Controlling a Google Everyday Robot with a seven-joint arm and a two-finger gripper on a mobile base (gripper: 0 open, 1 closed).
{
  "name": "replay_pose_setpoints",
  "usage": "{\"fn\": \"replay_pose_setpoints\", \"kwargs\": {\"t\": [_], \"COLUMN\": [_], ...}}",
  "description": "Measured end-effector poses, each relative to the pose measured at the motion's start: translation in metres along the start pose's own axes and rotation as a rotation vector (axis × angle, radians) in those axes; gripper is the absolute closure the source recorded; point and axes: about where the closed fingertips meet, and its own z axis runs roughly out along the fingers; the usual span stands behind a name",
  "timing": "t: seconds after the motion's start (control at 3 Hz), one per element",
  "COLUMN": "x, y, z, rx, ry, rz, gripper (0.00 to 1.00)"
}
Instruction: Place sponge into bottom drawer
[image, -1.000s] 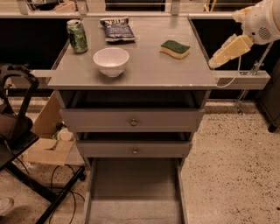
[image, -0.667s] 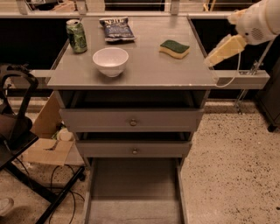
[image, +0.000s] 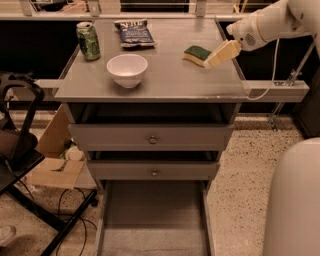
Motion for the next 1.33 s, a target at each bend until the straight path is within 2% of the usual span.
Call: {"fn": "replay_pose_setpoints", "kwargs": {"t": [0.33,0.67,1.0,1.33], "x": [-0.002,0.004,0.021,0.032], "y": [-0.015,-0.027,-0.045,-0.054], "z": [0.037,0.063,0.081,0.089], "rx": [-0.021,-0.02,0.015,0.038], "ry": [-0.04,-0.062,-0.062,-0.049], "rz": [0.03,0.07,0.138,0.183], "gripper": [0.0,0.0,0.0,0.0]}}
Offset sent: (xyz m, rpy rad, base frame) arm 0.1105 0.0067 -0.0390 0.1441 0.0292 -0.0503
